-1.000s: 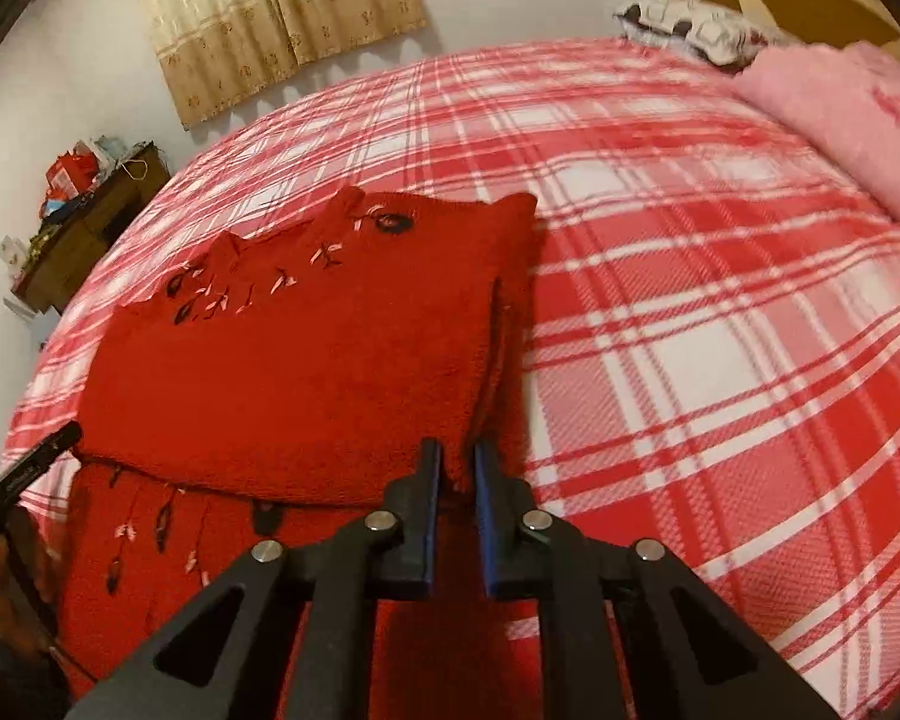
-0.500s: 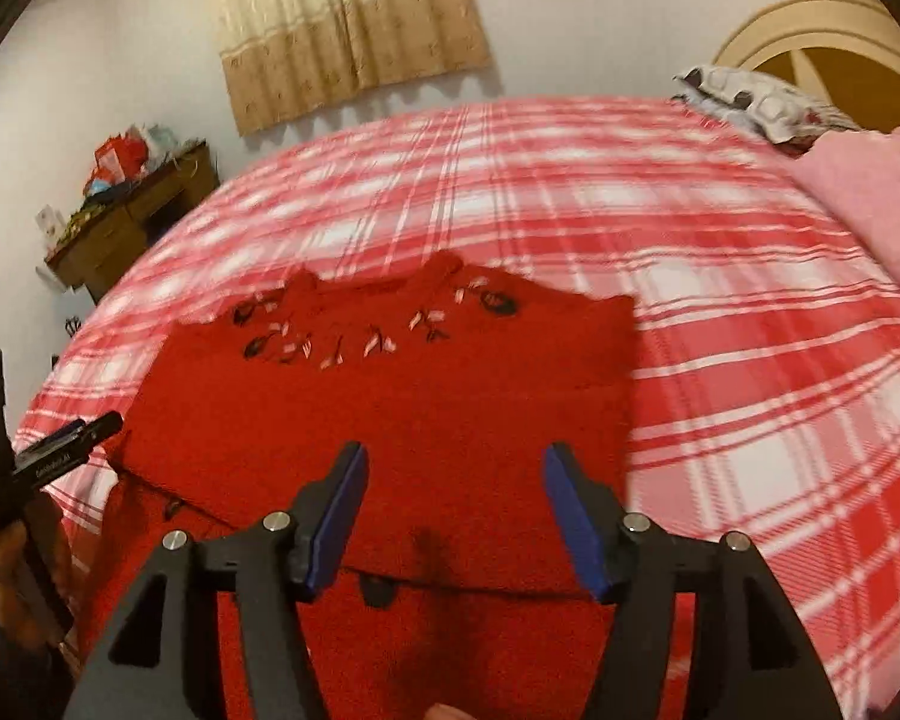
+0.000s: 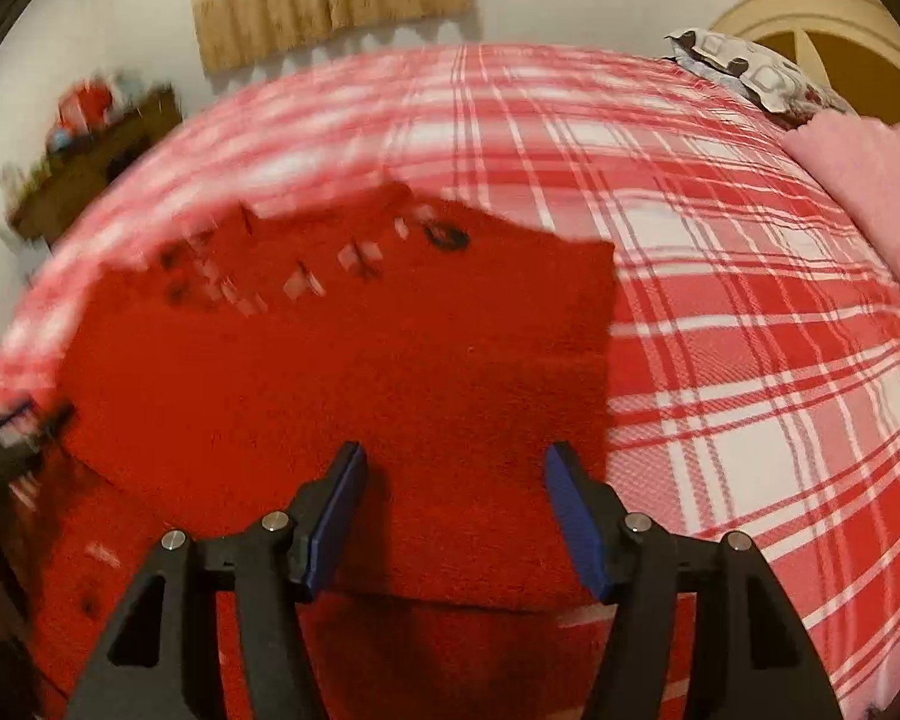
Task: Fold small clothes
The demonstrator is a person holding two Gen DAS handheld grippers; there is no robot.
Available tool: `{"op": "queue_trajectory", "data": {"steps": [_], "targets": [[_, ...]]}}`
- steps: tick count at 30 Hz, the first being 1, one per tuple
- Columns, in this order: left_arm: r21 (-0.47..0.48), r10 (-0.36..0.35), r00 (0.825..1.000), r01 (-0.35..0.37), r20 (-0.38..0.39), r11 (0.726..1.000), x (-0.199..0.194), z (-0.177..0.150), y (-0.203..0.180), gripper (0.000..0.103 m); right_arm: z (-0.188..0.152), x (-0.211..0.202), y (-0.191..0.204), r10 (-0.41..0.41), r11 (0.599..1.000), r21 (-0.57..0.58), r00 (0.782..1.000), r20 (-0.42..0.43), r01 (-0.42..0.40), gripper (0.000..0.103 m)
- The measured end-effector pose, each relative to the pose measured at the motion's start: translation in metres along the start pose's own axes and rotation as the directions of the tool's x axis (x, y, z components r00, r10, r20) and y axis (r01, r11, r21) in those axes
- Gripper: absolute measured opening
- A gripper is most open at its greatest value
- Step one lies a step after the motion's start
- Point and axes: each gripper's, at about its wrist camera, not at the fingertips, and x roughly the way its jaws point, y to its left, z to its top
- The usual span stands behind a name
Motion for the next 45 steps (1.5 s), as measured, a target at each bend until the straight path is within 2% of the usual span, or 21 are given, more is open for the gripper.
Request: {"op": "queue_trajectory", "data": {"steps": [3,7,8,9,12,17,30,38,41,43,45], "targets": [[-0.002,-0.003,1.000,0.003,-0.002,1.000,0.001,0.000,0.000,0.103,0.005,-0.002,0.022,0.041,0.998,-0.046,0.999,0.036,-0.039,0.065],[-0.010,-0.012,1.000,0.012,-0.006,1.000,0.002,0.000,0.000,0.103,0.003,0.020,0.040,0.052,0.993,-0.101,0.998,-0.017,-0.054,0.065],[-0.012,-0.015,1.000,0.015,-0.007,1.000,0.003,0.000,0.001,0.103,0.000,0.030,0.039,0.029,0.994,-0.108,0.999,-0.032,-0.032,0.065],[-0.014,-0.017,1.000,0.017,-0.008,1.000,0.003,0.000,0.001,0.103,-0.004,0.031,0.036,0.025,0.993,-0.117,1.000,-0.006,-0.026,0.066],[-0.013,-0.018,1.000,0.018,-0.008,1.000,0.003,0.000,0.000,0.103,-0.009,0.028,0.026,0.051,0.993,-0.109,0.998,0.030,-0.048,0.066],[-0.014,-0.020,1.000,0.020,-0.008,1.000,0.003,0.000,0.001,0.103,-0.014,0.021,0.020,0.063,0.990,-0.125,0.997,0.033,-0.058,0.066],[-0.001,-0.006,1.000,0.006,0.002,1.000,0.001,-0.001,-0.001,0.103,-0.016,0.022,0.017,0.059,0.994,-0.091,0.997,0.051,-0.054,0.066],[0.024,0.011,1.000,-0.011,0.013,1.000,-0.003,-0.003,-0.006,0.103,-0.020,0.013,0.013,0.086,0.995,-0.063,0.994,0.064,-0.082,0.066],[0.016,0.003,1.000,-0.003,0.007,1.000,-0.002,-0.003,-0.004,0.103,-0.019,0.018,0.020,0.056,0.995,-0.090,0.997,0.053,-0.052,0.071],[0.003,-0.004,1.000,0.004,0.004,1.000,-0.003,-0.004,-0.002,0.103,-0.019,0.021,0.026,0.040,0.992,-0.121,0.998,0.043,-0.034,0.081],[-0.023,-0.024,1.000,0.024,-0.010,0.999,-0.003,-0.006,0.001,0.103,-0.019,0.023,0.031,0.049,0.988,-0.150,0.998,0.028,-0.044,0.086]]}}
